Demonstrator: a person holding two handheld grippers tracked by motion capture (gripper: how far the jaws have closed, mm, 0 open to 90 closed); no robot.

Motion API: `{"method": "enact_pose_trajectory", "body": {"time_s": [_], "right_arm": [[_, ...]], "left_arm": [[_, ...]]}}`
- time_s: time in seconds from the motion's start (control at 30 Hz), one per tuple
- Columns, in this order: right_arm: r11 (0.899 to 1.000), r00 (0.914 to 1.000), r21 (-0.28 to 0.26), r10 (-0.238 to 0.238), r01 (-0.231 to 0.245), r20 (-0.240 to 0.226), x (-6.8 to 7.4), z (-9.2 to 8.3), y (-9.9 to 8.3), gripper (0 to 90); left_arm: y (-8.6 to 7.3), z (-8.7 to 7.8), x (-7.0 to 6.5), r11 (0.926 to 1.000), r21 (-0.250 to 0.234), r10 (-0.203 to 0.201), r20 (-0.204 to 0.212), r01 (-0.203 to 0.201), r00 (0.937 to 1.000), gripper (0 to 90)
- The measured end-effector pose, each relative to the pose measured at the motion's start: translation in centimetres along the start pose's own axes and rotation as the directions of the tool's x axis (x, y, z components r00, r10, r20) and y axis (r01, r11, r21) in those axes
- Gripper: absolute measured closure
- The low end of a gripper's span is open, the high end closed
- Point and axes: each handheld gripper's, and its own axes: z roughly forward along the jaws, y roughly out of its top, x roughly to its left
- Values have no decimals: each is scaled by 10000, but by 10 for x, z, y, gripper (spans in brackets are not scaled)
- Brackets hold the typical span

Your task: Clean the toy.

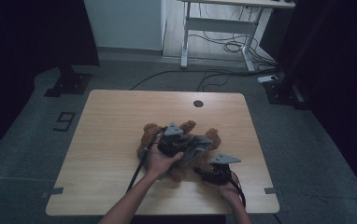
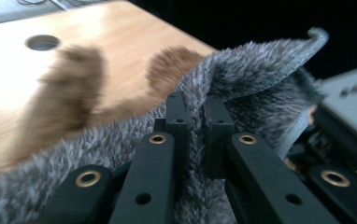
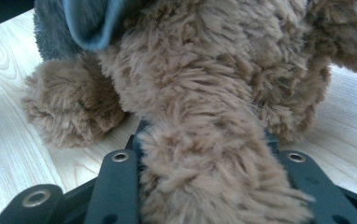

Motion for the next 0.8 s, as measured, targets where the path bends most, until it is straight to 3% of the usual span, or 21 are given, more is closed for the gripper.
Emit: {"method": "enact_pose_trajectory", "body": {"time_s": [0.07, 0.13, 0.17, 0.2, 0.27, 0.37, 0.47, 0.6, 0.73, 0.8], "right_arm": [[10000, 10000, 53, -30, 30, 27, 0, 0, 0, 586], [10000, 10000, 88, -29, 29, 11, -1, 0, -1, 586], [10000, 10000, 88, -15, 15, -20, -1, 0, -1, 587], [9999, 10000, 102, -41, 41, 6, 0, 0, -1, 588], [9999, 10000, 135, -83, 83, 19, 0, 0, -1, 589], [9998, 10000, 173, -55, 56, -21, -1, 0, -1, 590], [9998, 10000, 197, -6, 6, 9, -1, 0, -2, 591], [9996, 10000, 274, 4, -5, 33, -1, 0, -3, 592], [9996, 10000, 291, 21, -23, 69, 0, 0, -3, 592], [9996, 10000, 282, 47, -49, 63, 0, 1, -3, 592]], "left_arm": [[-4, 8, -1, 9998, 178, 57, 7, -58, 10000, 826], [-7, 5, 9, 9994, 112, -342, -22, 343, 9994, 827], [-8, 1, 14, 9986, 38, -530, -182, 531, 9984, 828], [-7, -5, 18, 9990, -7, -451, -614, 451, 9971, 829], [-6, -19, 29, 9991, -123, -422, -1455, 409, 9885, 834], [-9, -47, 55, 9959, -405, -882, -2158, 814, 9724, 836], [-15, -65, 72, 9916, -600, -1256, -2394, 1145, 9628, 836], [-28, -86, 96, 9825, -512, -1861, -2562, 1790, 9485, 835], [-51, -91, 114, 9740, -223, -2214, -2995, 2252, 9280, 836], [-61, -90, 119, 9670, -281, -2503, -2928, 2533, 9228, 837]]}}
